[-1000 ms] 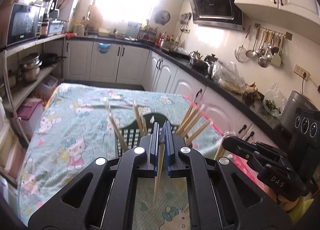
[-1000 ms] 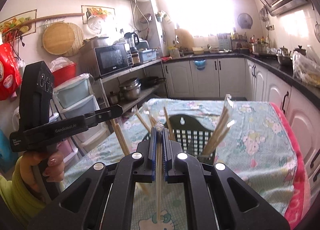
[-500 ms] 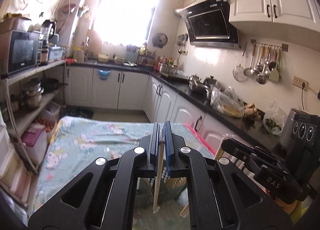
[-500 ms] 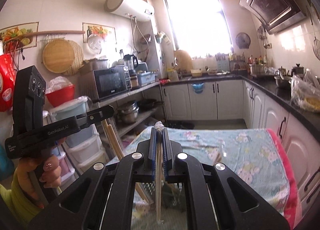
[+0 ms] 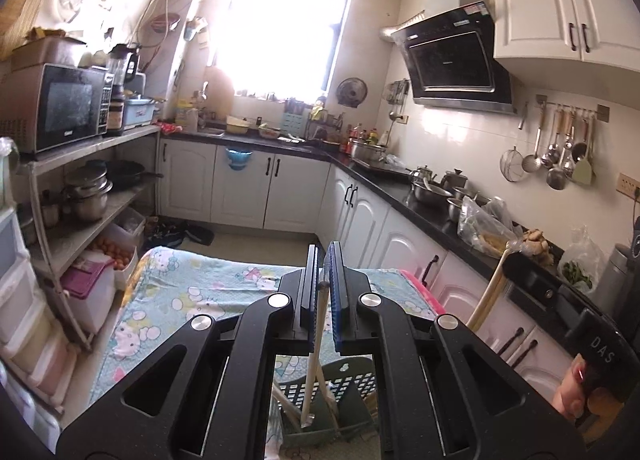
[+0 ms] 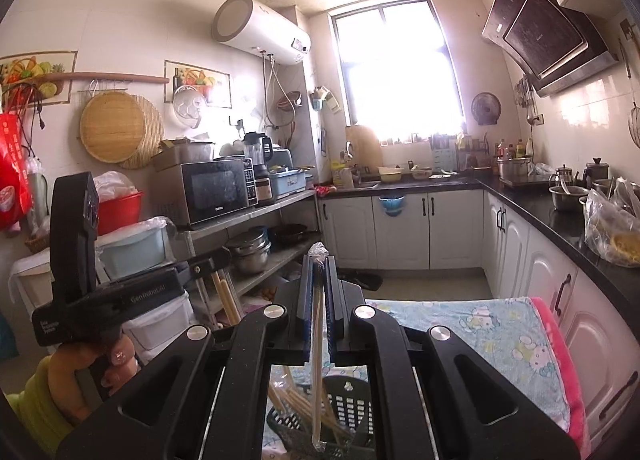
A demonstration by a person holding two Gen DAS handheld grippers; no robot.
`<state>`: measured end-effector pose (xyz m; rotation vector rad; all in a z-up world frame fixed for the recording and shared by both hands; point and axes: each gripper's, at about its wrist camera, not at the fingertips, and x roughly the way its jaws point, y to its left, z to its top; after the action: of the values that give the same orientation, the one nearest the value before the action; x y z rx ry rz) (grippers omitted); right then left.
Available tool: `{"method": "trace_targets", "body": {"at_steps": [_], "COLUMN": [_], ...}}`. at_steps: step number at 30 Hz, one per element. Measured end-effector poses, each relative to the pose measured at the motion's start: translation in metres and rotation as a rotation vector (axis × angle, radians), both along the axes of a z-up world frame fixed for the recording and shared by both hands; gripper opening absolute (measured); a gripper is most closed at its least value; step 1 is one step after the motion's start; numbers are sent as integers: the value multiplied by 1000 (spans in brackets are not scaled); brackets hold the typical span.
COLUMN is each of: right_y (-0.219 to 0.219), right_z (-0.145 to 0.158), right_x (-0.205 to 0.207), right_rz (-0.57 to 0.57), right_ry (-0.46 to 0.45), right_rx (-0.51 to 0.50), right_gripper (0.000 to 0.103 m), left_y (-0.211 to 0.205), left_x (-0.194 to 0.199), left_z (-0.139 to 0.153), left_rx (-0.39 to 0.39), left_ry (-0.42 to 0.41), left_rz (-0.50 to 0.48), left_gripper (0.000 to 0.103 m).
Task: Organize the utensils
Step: 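Lower both chopsticks tip-first into the green basket slots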
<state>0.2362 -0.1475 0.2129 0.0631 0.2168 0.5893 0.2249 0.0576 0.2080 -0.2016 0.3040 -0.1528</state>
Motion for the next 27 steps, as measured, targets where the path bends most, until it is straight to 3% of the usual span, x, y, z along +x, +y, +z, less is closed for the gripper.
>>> {"method": "trace_targets", "body": {"at_steps": [11, 27], "right_y": [6, 14], "right_z": [-25, -71], "right_x": [29, 44], "right_rz": [-29, -46], "right_ry": [31, 54], "right_rx": [-5, -31], "right_gripper": [6, 6], "left_y": [8, -5], "left_x": [19, 32], "left_z": [-26, -67], "left_rx": [-40, -23], "left_ry": [53, 130], "left_rz": [8, -28], "left_gripper": [3, 3]}}
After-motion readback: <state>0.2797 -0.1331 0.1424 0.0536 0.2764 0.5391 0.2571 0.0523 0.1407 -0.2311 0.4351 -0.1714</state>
